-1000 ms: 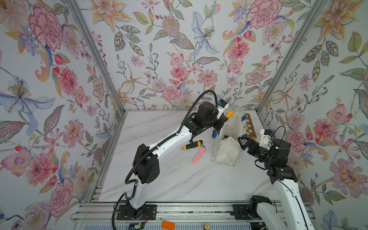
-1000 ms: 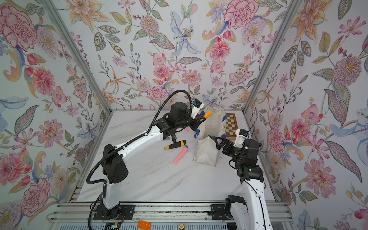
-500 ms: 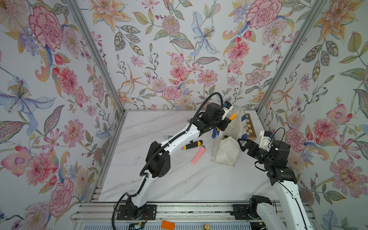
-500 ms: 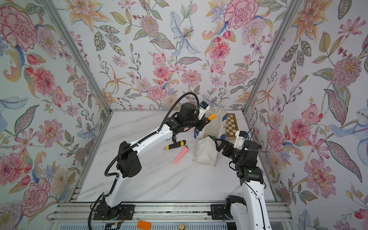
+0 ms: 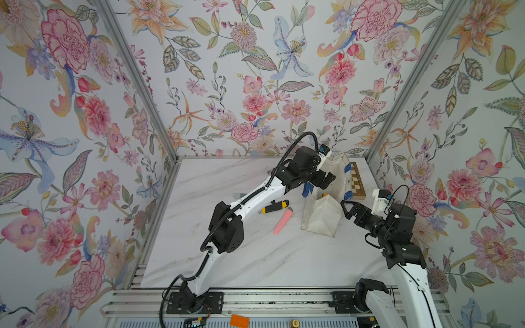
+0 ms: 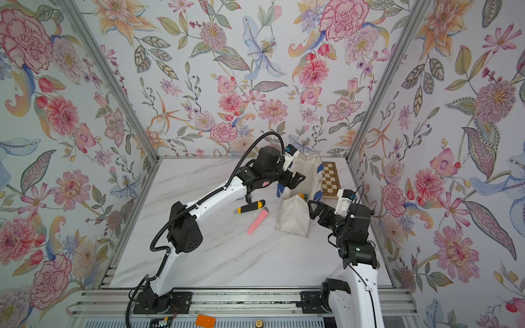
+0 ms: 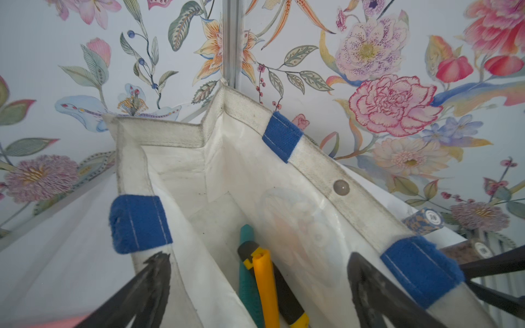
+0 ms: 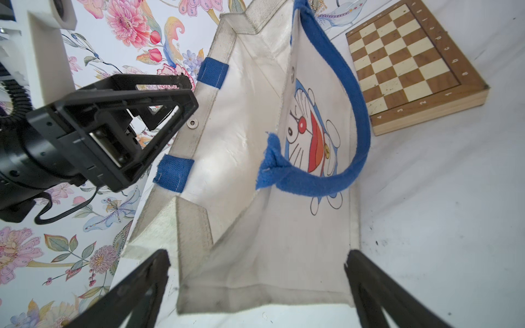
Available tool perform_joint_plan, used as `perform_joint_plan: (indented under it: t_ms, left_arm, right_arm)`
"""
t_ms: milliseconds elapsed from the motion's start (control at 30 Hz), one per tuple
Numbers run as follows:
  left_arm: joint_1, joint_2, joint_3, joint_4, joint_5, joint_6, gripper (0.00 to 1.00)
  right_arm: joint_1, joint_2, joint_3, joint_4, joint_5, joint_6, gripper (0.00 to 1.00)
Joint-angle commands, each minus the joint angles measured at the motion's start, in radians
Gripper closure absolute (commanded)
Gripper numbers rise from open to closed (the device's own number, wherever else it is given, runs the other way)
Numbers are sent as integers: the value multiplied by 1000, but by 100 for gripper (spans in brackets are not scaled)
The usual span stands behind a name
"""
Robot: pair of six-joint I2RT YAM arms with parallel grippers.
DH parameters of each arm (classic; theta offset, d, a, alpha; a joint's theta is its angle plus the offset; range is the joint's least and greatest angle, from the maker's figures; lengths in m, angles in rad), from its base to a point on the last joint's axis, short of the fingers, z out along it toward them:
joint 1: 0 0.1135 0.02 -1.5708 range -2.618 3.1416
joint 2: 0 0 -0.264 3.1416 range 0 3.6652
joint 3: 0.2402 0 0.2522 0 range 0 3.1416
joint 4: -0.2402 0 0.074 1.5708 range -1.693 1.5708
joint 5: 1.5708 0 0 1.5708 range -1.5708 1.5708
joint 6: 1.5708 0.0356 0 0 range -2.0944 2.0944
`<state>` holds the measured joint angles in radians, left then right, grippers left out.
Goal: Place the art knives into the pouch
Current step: Place the utility knife in the pouch, then pick up the utility knife at the center of the board.
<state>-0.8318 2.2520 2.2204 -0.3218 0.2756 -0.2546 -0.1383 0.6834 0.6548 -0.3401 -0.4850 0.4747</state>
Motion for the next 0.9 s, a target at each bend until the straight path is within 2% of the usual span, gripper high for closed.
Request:
perform_joint_plan:
  t_ms: [0, 100, 167, 233, 300, 467, 733, 867]
  left_arm:
    - [-4, -112, -55, -10, -101, 40, 1]
    - [-3, -189, -153, 13, -159, 67, 1]
    - [-1, -268, -294, 106, -186, 75, 1]
    - [14, -353, -462, 241, -143, 67, 4]
    - [36, -402, -542, 286, -116, 47, 11]
    - [71, -500, -705, 342, -126, 24, 24]
    - [128, -578, -910, 353, -138, -22, 29]
    - [151, -561, -986, 382, -62, -53, 32]
  right_arm:
    - [-6, -11, 8, -13, 18, -18, 1]
    - [-6, 3, 8, -14, 2, -18, 1]
    - [-7, 10, 6, -13, -3, -19, 1]
    - [-8, 14, 5, -11, -2, -18, 1]
    - [-9, 19, 9, -10, 0, -19, 1]
    - [-8, 14, 8, 0, -10, -14, 1]
    - [-9, -10, -7, 23, -1, -4, 1]
    - [-8, 6, -6, 38, -13, -1, 1]
